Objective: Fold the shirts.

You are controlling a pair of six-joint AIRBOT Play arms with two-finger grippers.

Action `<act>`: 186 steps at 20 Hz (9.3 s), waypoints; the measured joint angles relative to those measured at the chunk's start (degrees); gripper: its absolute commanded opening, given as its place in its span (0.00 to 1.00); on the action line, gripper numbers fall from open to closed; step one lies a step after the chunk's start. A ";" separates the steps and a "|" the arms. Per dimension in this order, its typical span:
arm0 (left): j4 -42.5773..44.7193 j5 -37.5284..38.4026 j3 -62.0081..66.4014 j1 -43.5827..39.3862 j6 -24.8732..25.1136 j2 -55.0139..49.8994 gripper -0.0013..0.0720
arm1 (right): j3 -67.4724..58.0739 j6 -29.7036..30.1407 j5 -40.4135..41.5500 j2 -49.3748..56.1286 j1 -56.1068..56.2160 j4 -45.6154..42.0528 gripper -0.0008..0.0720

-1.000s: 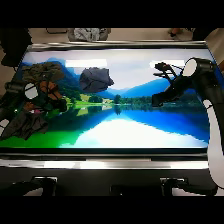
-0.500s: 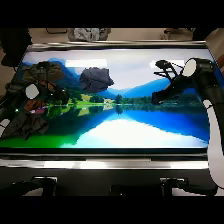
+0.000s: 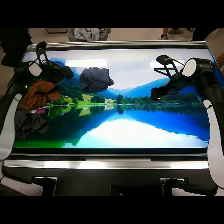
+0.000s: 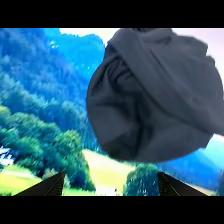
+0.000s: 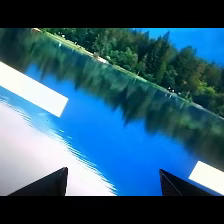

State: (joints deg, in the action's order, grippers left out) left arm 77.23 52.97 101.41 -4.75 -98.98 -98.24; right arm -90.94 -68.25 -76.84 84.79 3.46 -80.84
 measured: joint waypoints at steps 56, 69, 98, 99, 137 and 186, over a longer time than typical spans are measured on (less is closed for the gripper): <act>-35.98 -2.60 -27.56 -28.30 26.49 10.01 0.05 | 1.95 6.73 -11.41 -21.31 -0.22 -9.49 0.98; -35.85 5.90 -28.48 -22.47 28.28 9.49 0.05 | 19.10 11.13 -14.82 0.28 -25.77 8.92 0.99; -29.03 8.46 4.96 -11.54 22.36 45.42 0.05 | -17.86 9.44 3.50 -41.42 -18.95 20.22 0.07; -28.22 9.79 5.16 -11.50 21.29 45.97 0.05 | -18.12 8.98 1.36 -41.75 -18.95 20.20 0.07; -17.53 12.87 -20.44 7.58 16.70 10.62 0.93 | 12.87 18.23 -0.20 -7.98 -26.84 23.08 0.97; -7.21 -0.55 -1.92 2.69 10.80 58.31 0.05 | -9.03 4.22 21.07 -47.34 -6.47 -2.54 0.07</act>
State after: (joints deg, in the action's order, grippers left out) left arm 70.02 52.42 99.48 -2.07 -88.18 -39.92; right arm -99.96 -64.03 -55.77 37.45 -3.01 -83.37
